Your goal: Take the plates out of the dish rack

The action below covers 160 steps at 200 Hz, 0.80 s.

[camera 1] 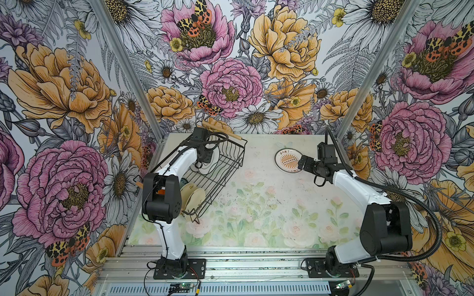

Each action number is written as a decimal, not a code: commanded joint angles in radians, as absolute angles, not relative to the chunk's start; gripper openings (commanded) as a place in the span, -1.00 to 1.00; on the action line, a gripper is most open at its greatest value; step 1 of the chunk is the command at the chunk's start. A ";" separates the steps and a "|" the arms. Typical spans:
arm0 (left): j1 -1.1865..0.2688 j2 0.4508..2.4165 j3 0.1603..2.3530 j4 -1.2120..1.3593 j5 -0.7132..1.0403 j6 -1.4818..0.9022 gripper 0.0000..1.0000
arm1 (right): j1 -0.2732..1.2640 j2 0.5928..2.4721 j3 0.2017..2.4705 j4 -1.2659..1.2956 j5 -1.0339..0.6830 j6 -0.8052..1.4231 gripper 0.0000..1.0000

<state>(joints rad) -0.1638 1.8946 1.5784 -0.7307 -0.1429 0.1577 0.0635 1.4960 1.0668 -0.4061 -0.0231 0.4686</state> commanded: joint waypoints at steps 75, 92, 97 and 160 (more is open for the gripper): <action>-0.163 1.884 1.617 -0.749 -0.187 0.165 -0.66 | 0.051 1.413 1.012 -0.383 -0.005 0.457 0.99; -0.169 1.881 1.616 -0.751 -0.201 0.164 -0.70 | 0.049 1.404 1.004 -0.383 -0.005 0.454 0.99; -0.170 1.878 1.615 -0.751 -0.201 0.164 -0.71 | 0.049 1.401 1.002 -0.383 -0.005 0.454 0.99; -0.185 1.858 1.618 -0.766 -0.201 0.169 -0.90 | 0.047 1.392 0.994 -0.382 -0.010 0.462 0.99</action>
